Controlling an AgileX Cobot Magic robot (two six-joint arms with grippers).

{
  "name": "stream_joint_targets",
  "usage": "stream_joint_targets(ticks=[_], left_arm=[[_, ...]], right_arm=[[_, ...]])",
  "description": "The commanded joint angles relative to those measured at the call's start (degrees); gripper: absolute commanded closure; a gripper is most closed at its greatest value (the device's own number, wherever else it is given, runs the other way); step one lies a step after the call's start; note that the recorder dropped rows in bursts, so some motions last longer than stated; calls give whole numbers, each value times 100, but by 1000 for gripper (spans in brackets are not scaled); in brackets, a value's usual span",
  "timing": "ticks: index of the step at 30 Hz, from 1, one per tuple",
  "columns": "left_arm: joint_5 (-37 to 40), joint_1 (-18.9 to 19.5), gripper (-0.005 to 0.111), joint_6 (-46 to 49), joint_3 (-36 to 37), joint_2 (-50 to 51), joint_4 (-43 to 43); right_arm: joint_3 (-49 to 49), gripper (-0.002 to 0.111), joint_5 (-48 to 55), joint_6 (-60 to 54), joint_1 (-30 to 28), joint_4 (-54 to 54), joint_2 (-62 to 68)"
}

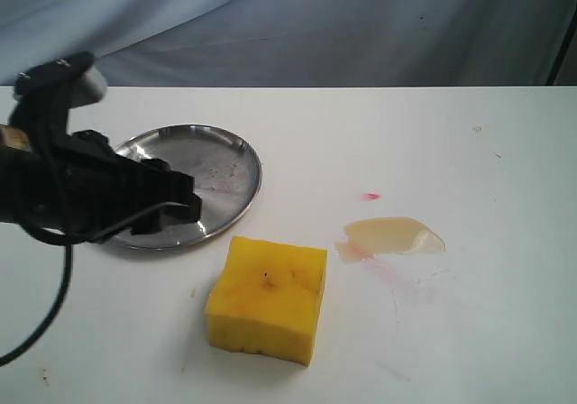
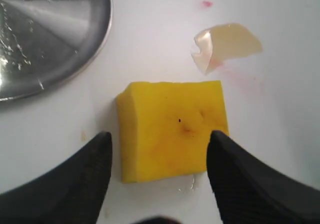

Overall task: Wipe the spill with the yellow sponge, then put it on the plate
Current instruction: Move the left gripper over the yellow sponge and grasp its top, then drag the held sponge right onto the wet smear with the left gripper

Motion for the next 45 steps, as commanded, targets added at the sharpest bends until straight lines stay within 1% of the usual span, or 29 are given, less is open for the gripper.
stream_joint_targets(ticks=[1,3,7,13,15,20,23,28,30,33,35,37,38,41,45], left_arm=[[-3,-479,52,-904,-244,744,644],[-3,-636,52,-1113,-344,1040,809],[-53,-882,52,-1128,-512,1572,859],[-83,-895,52,-1331,-656,2220,1080],[-212,-895,52,-1421,-656,2347,1080],[-605,-895,52,-1450,-656,2516,1080],[-845,-895,52,-1710,-656,2634,1080],[-883,-895,52,-1710,-656,2750,829],[-842,-895,56,-1710,-656,2759,764],[-827,-895,69,-1710,-656,2759,764],[-827,-895,85,-1710,-656,2759,764],[-900,-908,103,-1671,-656,2759,764],[-982,-908,107,-1603,-656,2759,764],[-1214,-947,107,-1395,-694,2759,625],[-1161,-980,107,-1347,-1037,2819,609]], right_arm=[[21,108,-17,2,-47,-39,-14],[21,108,-17,2,-47,-39,-14],[21,108,-17,2,-47,-39,-14],[21,108,-17,2,-47,-39,-14],[21,108,-17,2,-47,-39,-14],[21,108,-17,2,-47,-39,-14],[21,108,-17,2,-47,-39,-14],[21,108,-17,2,-47,-39,-14],[21,108,-17,2,-47,-39,-14],[21,108,-17,2,-47,-39,-14],[21,108,-17,2,-47,-39,-14],[21,108,-17,2,-47,-39,-14],[21,108,-17,2,-47,-39,-14],[21,108,-17,2,-47,-39,-14],[21,108,-17,2,-47,-39,-14]])
